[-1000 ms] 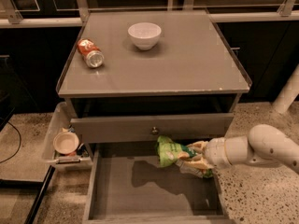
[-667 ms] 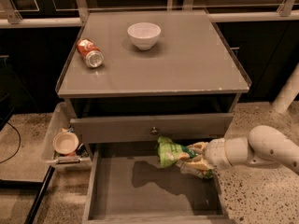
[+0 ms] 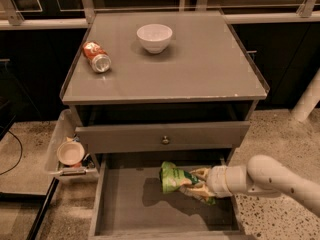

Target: Place green rice chip bag into middle drawer

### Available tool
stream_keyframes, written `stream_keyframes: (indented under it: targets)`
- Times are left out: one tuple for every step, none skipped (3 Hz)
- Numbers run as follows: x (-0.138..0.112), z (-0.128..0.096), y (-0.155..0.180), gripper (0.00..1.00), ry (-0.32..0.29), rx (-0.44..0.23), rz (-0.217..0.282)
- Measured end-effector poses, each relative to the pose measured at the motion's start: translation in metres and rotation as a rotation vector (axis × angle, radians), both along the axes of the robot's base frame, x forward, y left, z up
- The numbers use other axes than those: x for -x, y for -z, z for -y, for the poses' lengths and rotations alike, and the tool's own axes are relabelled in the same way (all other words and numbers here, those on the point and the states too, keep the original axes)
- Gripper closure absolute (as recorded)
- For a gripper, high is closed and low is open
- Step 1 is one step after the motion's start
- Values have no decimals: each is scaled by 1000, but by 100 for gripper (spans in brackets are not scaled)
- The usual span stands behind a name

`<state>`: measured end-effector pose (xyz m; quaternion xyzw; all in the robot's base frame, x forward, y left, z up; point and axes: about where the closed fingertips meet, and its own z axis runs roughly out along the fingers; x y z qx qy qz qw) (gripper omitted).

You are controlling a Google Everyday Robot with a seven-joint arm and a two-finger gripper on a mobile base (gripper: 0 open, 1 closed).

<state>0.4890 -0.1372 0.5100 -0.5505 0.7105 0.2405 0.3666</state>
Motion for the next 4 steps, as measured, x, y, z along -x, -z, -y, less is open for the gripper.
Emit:
stream_keyframes:
  targets:
    - [-6, -14, 49, 100, 17, 3, 9]
    - [-14, -13, 76, 100, 26, 0, 47]
    - [-24, -9, 93, 100, 26, 21, 104]
    - [-28, -3, 111, 100, 17, 53, 144]
